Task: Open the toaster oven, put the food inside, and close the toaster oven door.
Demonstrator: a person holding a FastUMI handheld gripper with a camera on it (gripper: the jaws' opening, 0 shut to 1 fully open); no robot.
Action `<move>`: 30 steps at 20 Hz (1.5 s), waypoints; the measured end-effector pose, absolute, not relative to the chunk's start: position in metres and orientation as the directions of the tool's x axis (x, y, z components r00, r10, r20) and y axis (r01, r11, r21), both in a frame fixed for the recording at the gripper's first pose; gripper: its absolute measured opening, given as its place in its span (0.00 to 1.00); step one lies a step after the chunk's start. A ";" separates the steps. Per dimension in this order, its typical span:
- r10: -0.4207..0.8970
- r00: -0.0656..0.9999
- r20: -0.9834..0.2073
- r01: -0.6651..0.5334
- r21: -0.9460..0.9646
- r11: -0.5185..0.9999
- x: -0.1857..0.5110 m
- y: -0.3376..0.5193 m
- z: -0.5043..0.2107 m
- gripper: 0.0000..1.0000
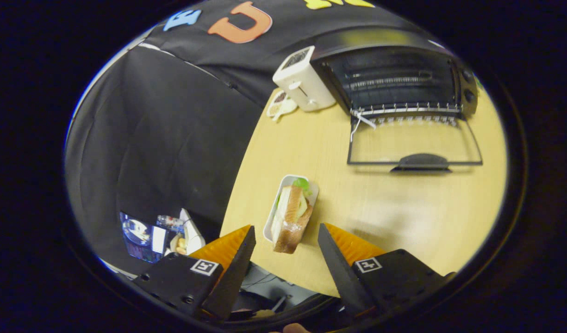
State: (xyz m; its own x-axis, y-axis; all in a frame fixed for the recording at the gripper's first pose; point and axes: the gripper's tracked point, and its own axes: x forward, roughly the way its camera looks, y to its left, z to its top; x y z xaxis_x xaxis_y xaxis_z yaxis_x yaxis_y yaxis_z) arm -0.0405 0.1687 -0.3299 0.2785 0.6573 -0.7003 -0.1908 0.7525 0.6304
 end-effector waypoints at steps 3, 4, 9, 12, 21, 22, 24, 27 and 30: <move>0.674 0.183 -0.715 -0.061 0.676 0.734 -0.043 0.179 -0.352 0.86; 0.693 0.161 -0.703 -0.028 0.699 0.715 -0.042 0.185 -0.354 0.84; 0.710 0.137 -0.691 0.018 0.718 0.695 -0.039 0.192 -0.359 0.62; 0.719 0.132 -0.683 0.030 0.727 0.686 -0.038 0.192 -0.363 0.40; 0.778 0.173 -0.604 0.048 0.794 0.606 -0.036 0.181 -0.332 0.24; 0.788 0.193 -0.585 0.045 0.807 0.589 -0.034 0.179 -0.321 0.23; 0.809 0.265 -0.525 0.038 0.844 0.535 -0.023 0.167 -0.291 0.23; 0.781 0.455 -0.427 0.036 0.886 0.463 0.008 0.125 -0.254 0.23; 0.682 0.629 -0.374 0.061 0.898 0.436 0.044 0.072 -0.244 0.23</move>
State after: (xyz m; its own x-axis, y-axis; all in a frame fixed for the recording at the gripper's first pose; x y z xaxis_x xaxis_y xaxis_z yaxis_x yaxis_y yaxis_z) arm 0.0439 0.0725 -0.2439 0.6287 0.6819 -0.3738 0.0614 0.4357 0.8980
